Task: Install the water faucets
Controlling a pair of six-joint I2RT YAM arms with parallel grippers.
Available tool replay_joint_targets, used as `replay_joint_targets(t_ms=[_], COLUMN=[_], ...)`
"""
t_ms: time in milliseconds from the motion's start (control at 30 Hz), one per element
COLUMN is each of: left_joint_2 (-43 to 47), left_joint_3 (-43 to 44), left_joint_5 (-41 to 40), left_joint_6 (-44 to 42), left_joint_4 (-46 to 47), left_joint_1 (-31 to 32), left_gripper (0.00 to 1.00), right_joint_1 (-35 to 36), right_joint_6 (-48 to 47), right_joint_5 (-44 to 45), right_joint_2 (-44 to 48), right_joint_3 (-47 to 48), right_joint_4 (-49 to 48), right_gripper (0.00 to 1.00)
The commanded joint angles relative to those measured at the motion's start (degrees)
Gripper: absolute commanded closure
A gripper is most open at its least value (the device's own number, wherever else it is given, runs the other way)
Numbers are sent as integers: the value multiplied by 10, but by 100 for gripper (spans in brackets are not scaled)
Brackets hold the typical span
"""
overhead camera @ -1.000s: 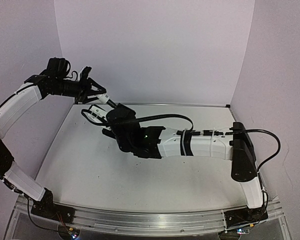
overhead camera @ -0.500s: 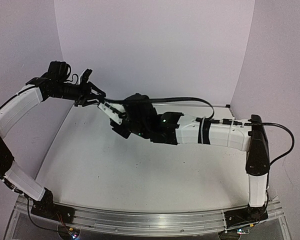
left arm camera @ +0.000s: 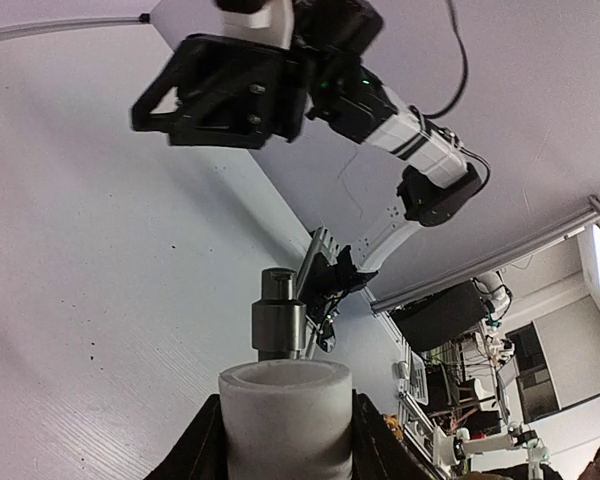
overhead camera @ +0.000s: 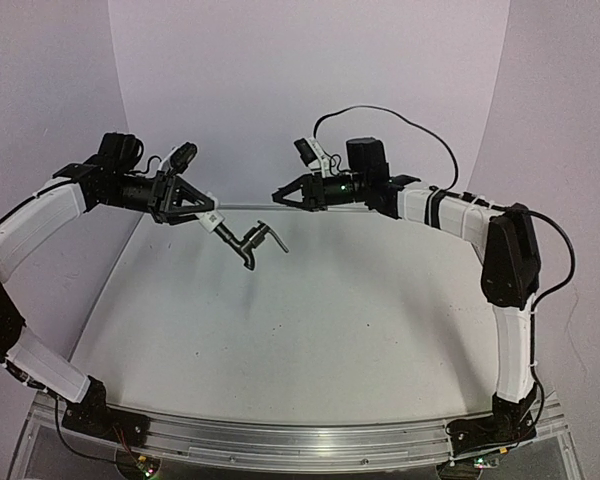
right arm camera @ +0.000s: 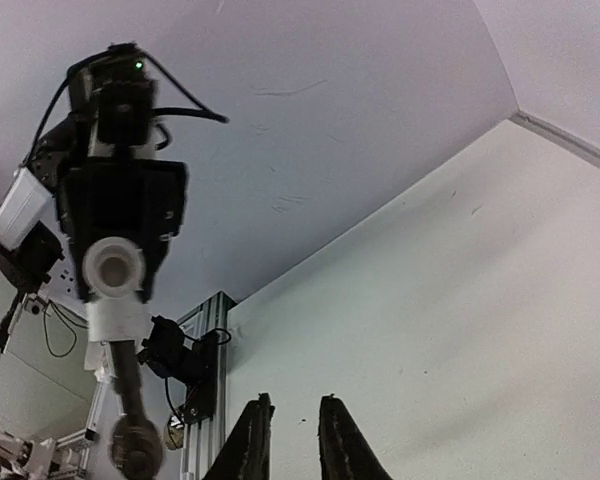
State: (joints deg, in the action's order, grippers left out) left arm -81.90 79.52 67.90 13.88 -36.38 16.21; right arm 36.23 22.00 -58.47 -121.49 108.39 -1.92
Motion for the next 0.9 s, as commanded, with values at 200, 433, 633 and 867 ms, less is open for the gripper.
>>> replay_joint_targets(t_ms=[200, 433, 633, 867], left_joint_2=[18, -8, -17, -1], left_joint_3=[30, 64, 80, 67], left_joint_5=[-99, -155, -147, -149], left_joint_6=[50, 107, 124, 128], left_joint_4=[-1, -10, -10, -10], left_joint_1=[-1, -6, -8, -8], left_gripper=[100, 100, 100, 100], right_joint_1=[32, 160, 267, 308], right_joint_6=[-72, -221, -373, -488], right_joint_5=[313, 578, 747, 928], right_joint_2=[107, 154, 78, -18], right_joint_3=[-46, -72, -6, 68], right_joint_4=[118, 149, 132, 85], right_gripper=[44, 22, 15, 14])
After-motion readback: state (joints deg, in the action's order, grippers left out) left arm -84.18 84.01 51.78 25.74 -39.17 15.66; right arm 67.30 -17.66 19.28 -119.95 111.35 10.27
